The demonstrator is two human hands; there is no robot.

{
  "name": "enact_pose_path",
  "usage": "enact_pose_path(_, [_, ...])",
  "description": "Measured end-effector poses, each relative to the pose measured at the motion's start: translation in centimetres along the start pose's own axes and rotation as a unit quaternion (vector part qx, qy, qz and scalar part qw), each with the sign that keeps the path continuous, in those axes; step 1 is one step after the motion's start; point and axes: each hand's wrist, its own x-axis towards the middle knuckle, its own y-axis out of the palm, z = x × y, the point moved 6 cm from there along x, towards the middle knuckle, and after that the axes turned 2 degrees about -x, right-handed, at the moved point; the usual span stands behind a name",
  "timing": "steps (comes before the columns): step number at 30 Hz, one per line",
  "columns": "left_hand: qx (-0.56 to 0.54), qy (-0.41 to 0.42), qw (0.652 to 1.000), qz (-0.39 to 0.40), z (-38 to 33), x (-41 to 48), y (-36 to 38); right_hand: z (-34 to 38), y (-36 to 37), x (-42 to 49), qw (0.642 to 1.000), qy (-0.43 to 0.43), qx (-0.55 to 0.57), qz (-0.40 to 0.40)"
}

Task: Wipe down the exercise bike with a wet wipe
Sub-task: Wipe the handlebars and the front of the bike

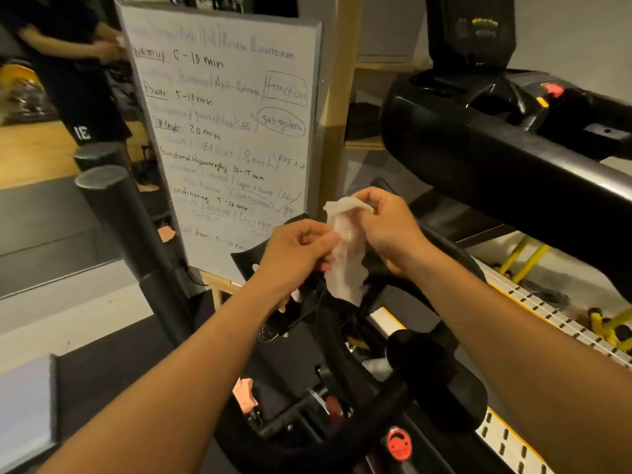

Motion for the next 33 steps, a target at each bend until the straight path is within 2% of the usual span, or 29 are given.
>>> enact_pose_path(4, [-0.048,0.008,0.998,-0.049,-0.2,1.1,-2.9,0.2,0.3,1.2,0.999,0.023,0.02,0.026])
enact_pose_path(7, [-0.086,0.013,0.996,-0.008,-0.3,2.3,-3.5,0.1,1.6,1.3,0.985,0.068,0.122,0.107])
enact_pose_path(11, [0.053,0.019,0.996,0.063,-0.2,3.0,-3.5,0.1,2.3,1.7,0.967,0.097,0.186,0.142])
enact_pose_path(15, [0.083,0.039,0.996,-0.02,-0.1,4.0,-5.1,-2.5,1.7,3.0,0.96,0.161,0.208,0.098])
enact_pose_path(17, [0.233,0.07,0.968,-0.06,0.4,5.0,-5.0,-4.3,1.5,4.2,0.971,0.187,0.127,0.072])
enact_pose_path(19, [0.36,0.064,0.929,-0.054,1.6,5.4,-4.3,-5.7,1.0,5.3,0.981,0.178,-0.059,0.051])
enact_pose_path(20, [0.385,0.062,0.919,-0.053,1.9,5.5,-4.2,-5.9,0.7,5.7,0.977,0.155,-0.147,0.03])
enact_pose_path(22, [0.396,0.058,0.914,-0.069,2.2,5.6,-4.7,-4.9,0.6,5.5,0.97,0.06,-0.234,-0.032])
enact_pose_path(23, [0.398,0.055,0.913,-0.076,2.3,5.5,-5.1,-4.1,1.4,4.9,0.967,0.002,-0.253,-0.041])
enact_pose_path(24, [0.397,0.054,0.913,-0.076,2.3,5.5,-5.4,-3.5,2.9,4.1,0.96,-0.035,-0.279,-0.012])
enact_pose_path(27, [0.365,0.051,0.927,-0.073,2.3,5.5,-5.9,-4.4,8.3,2.7,0.925,-0.037,-0.355,0.127])
enact_pose_path(33, [0.37,0.037,0.922,-0.103,2.3,6.3,-6.9,-3.4,9.8,4.6,0.943,-0.073,-0.295,0.139])
